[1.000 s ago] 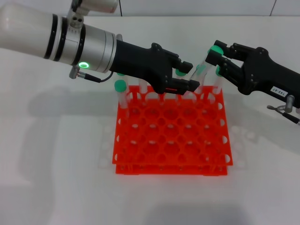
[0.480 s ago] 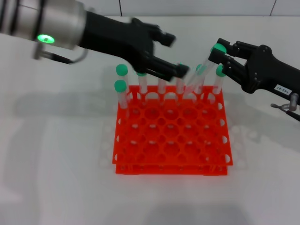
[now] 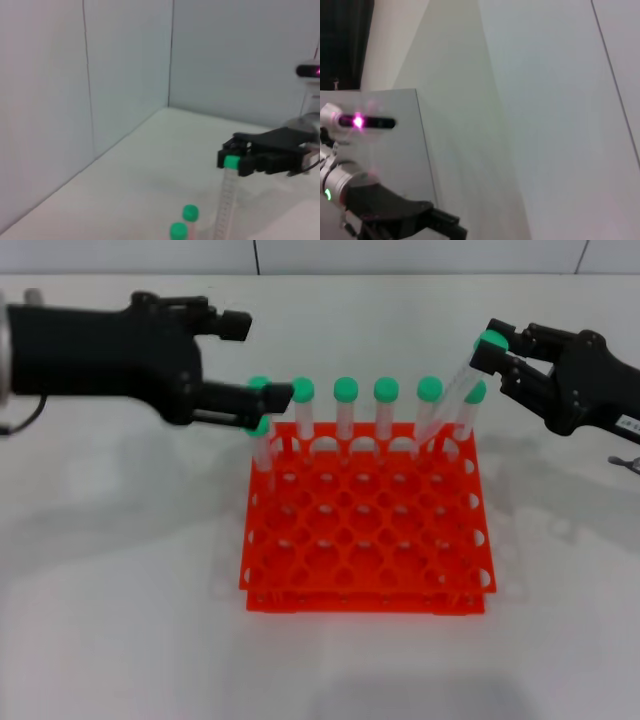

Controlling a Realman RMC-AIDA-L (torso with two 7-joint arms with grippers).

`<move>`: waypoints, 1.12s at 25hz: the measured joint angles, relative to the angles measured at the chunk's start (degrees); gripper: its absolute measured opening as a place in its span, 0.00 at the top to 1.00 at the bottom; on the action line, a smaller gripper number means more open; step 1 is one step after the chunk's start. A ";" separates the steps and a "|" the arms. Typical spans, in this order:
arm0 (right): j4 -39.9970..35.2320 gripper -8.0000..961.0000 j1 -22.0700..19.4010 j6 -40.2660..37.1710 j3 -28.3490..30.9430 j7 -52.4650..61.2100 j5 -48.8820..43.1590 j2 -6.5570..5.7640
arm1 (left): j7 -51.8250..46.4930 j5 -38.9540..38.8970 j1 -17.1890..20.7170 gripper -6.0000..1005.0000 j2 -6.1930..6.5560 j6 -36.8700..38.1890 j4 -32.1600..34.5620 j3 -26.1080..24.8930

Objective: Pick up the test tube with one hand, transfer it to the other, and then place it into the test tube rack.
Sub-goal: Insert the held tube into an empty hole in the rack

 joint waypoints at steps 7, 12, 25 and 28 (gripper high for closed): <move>-6.72 0.72 0.32 -0.88 -2.88 6.27 -0.02 -0.28 | 11.15 -5.91 13.55 0.12 -0.33 -0.06 -2.63 -1.83; -9.12 0.72 1.40 -1.44 -5.04 9.58 -0.04 -0.86 | 20.67 -10.16 18.05 0.12 -0.41 0.49 -10.13 -4.27; -11.17 0.72 5.39 0.56 -8.90 11.15 -0.06 0.05 | 38.47 -11.76 18.99 0.12 -0.21 3.44 -29.56 -15.18; -11.00 0.72 5.90 1.37 -10.05 10.86 0.29 0.37 | 39.60 -11.44 18.86 0.12 -0.18 3.44 -30.23 -15.29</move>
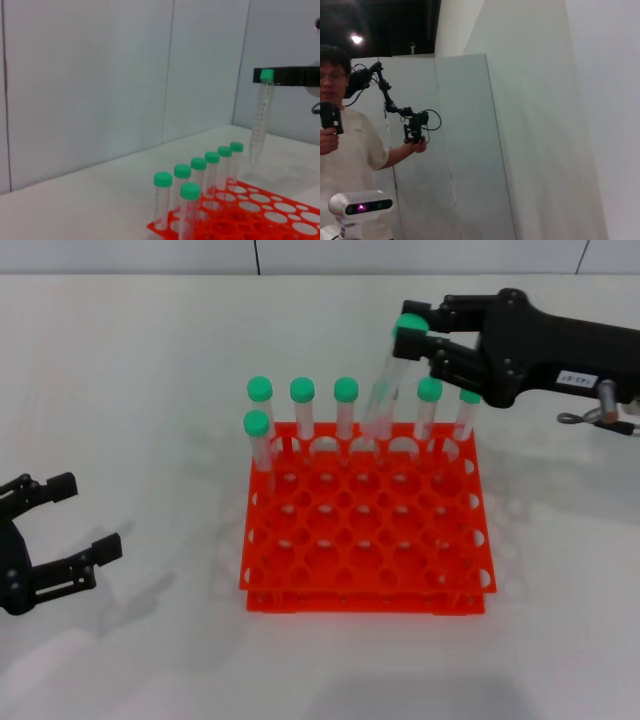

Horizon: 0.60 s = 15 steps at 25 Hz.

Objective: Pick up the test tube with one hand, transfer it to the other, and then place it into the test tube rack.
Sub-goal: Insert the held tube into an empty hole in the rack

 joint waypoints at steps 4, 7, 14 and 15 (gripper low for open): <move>0.46 0.72 1.03 1.82 -2.15 -0.35 0.37 0.63 | 1.01 1.51 -0.89 0.12 0.02 -0.18 -1.89 -0.09; 0.67 0.72 1.33 3.42 -4.75 -0.85 1.51 0.77 | 1.15 2.54 -2.07 0.12 0.10 -0.25 -3.37 -0.19; 2.11 0.72 1.55 8.72 -14.28 -4.56 9.80 0.76 | 2.48 4.26 -3.76 0.12 0.12 -0.42 -5.73 -0.24; 2.12 0.72 1.44 9.40 -15.94 -5.21 11.39 0.75 | 2.49 4.40 -3.81 0.12 0.10 -0.42 -5.74 -0.24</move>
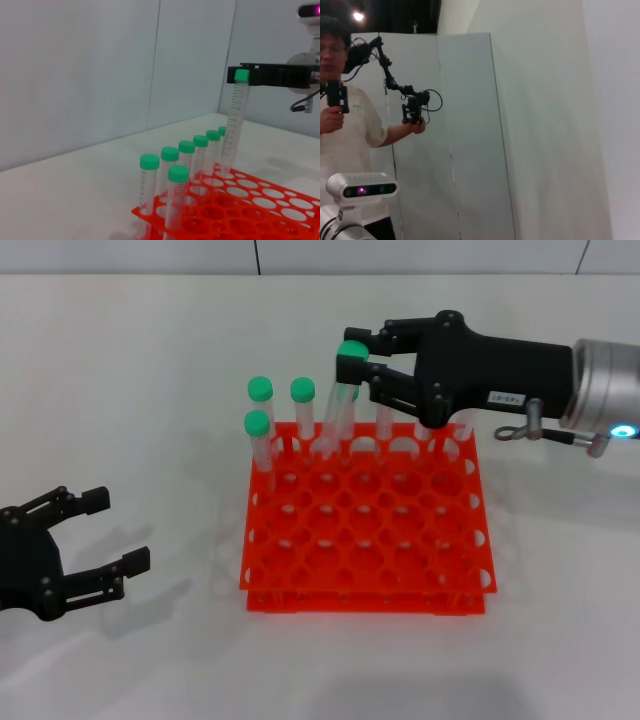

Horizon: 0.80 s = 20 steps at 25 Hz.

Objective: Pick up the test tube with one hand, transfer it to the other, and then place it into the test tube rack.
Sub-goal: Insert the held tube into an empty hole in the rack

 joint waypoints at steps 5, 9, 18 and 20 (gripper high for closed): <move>0.01 0.72 -0.12 4.35 -9.21 -2.15 6.72 0.00 | 0.51 0.47 -0.16 0.12 -0.13 -0.01 -0.13 0.01; 0.01 0.72 -0.11 6.54 -13.05 -4.14 10.12 0.00 | 3.54 0.38 -0.39 0.12 -0.20 -0.05 -1.52 0.02; 0.00 0.72 -0.14 10.38 -17.17 -5.74 15.45 0.00 | 4.40 0.59 -1.57 0.12 -0.30 -0.14 -3.45 0.22; 0.00 0.72 -0.04 11.72 -18.71 -5.74 16.59 0.01 | 4.42 0.59 -1.85 0.12 -0.29 -0.15 -3.84 0.24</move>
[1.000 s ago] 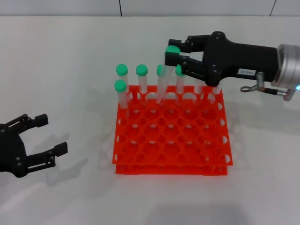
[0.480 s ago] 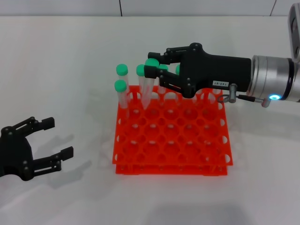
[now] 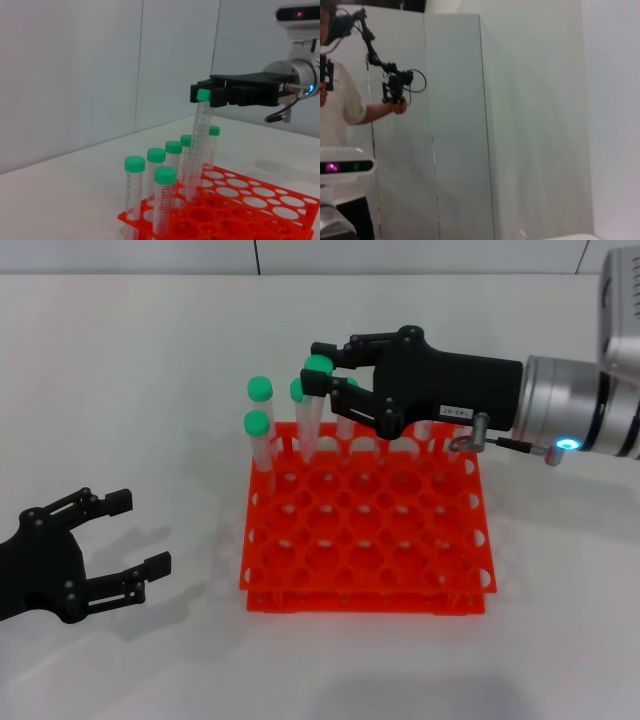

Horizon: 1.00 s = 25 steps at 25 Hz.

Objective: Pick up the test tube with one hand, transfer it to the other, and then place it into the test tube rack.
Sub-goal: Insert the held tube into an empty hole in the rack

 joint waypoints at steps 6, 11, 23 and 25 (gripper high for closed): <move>-0.06 0.72 0.35 2.86 -3.64 -0.02 2.80 0.00 | 0.04 0.00 -0.09 0.12 0.03 0.00 -0.13 0.04; -0.07 0.72 0.24 4.24 -4.30 -0.09 3.02 0.00 | 0.03 0.01 -0.79 0.12 0.02 0.01 -0.62 0.12; 0.00 0.72 -0.16 6.48 -5.71 -0.17 3.06 0.00 | -0.01 0.07 -1.31 0.12 0.07 0.12 -0.84 0.12; -0.01 0.71 -0.20 6.61 -6.14 -0.18 3.06 0.00 | 0.03 0.08 -1.31 0.12 0.07 0.36 -0.84 0.12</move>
